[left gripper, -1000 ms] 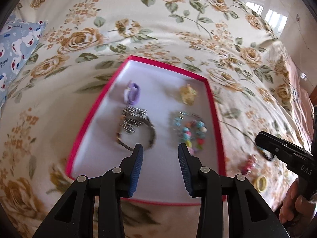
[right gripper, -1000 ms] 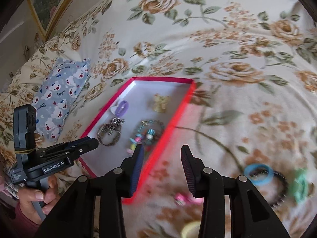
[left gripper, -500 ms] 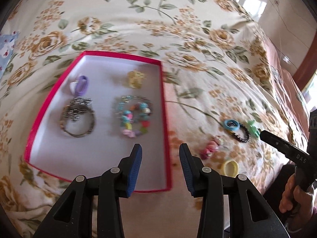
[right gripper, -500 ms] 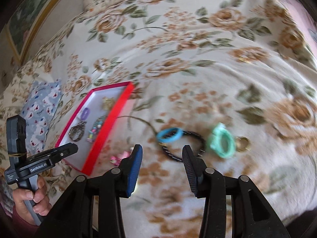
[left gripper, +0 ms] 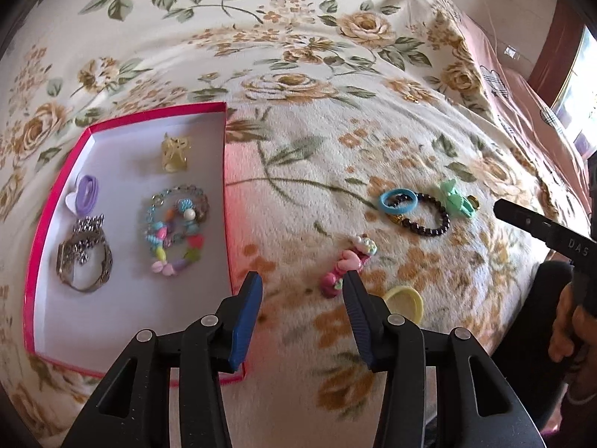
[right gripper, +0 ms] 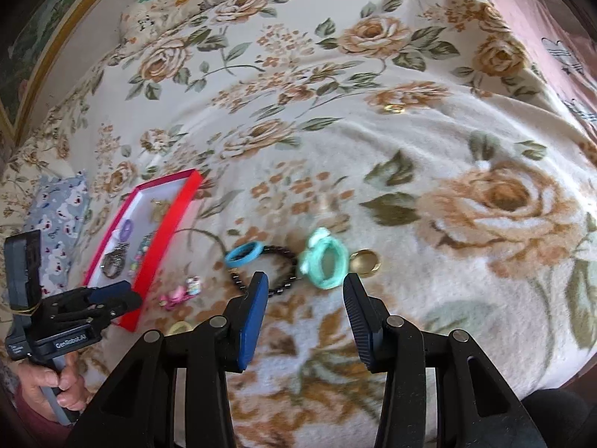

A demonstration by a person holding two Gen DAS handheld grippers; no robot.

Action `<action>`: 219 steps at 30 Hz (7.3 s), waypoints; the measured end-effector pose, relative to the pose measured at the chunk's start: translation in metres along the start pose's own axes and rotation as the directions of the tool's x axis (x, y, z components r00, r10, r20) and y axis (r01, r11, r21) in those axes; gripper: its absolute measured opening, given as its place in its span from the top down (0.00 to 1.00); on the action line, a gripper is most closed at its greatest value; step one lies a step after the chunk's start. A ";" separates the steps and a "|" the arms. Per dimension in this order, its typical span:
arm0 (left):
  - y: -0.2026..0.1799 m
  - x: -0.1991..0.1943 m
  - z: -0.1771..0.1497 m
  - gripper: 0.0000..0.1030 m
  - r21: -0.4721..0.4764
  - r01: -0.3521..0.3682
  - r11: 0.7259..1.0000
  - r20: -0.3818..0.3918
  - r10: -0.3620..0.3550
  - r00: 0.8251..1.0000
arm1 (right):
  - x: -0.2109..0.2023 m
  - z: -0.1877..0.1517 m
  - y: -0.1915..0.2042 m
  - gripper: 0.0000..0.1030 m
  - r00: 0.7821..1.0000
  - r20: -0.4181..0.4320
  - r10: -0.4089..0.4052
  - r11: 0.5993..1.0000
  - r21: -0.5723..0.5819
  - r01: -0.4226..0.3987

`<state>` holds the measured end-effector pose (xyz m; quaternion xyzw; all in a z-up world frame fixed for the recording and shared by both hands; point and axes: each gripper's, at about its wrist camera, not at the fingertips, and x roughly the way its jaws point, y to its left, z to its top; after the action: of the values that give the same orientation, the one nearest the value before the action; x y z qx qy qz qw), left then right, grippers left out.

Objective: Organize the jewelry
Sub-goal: 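Move both tools back toward the remaining jewelry on the bed, then grasp the pink hair clip with the left tool while the right tool grasps the gold ring, then carry the pink clip and gold ring into the box and open both tools, then move both tools back to the blue hair tie and mint green bow clip, then grasp the blue hair tie with the left tool while the right tool grasps the mint green bow clip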

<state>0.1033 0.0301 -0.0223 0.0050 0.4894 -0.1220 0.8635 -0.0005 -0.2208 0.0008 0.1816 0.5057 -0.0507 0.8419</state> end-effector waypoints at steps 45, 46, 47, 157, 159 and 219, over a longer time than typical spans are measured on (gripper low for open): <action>-0.001 0.052 0.026 0.53 0.008 0.032 0.999 -0.028 -0.031 0.999 | 0.020 0.014 0.011 0.77 1.000 -0.015 -0.006 0.999 -0.054 0.005; -0.002 0.053 0.027 0.52 0.012 0.028 1.000 -0.026 -0.028 0.999 | 0.020 0.013 0.012 0.77 1.000 -0.015 0.000 0.998 -0.055 -0.001; -0.003 0.055 0.030 0.50 0.019 0.024 1.000 -0.026 -0.023 0.999 | 0.020 0.013 0.013 0.77 1.000 -0.014 0.005 0.998 -0.056 -0.006; 0.140 -0.077 -0.055 0.58 -0.389 -0.081 0.918 0.109 0.133 0.985 | 0.072 -0.002 0.201 0.65 0.950 -0.192 0.245 0.894 -0.336 -0.298; 0.131 -0.079 -0.053 0.56 -0.370 -0.065 0.927 0.116 0.116 0.987 | 0.064 0.000 0.185 0.64 0.958 -0.174 0.229 0.908 -0.317 -0.275; -0.064 0.106 0.065 0.96 0.105 0.183 0.977 -0.075 -0.176 0.982 | 0.059 0.027 -0.021 0.96 0.995 -0.090 -0.038 0.999 -0.040 0.035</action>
<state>0.1960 -0.0623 -0.0711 0.0130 0.5081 -0.2264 0.8309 0.0449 -0.2436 -0.0446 0.1583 0.5473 -0.0481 0.8204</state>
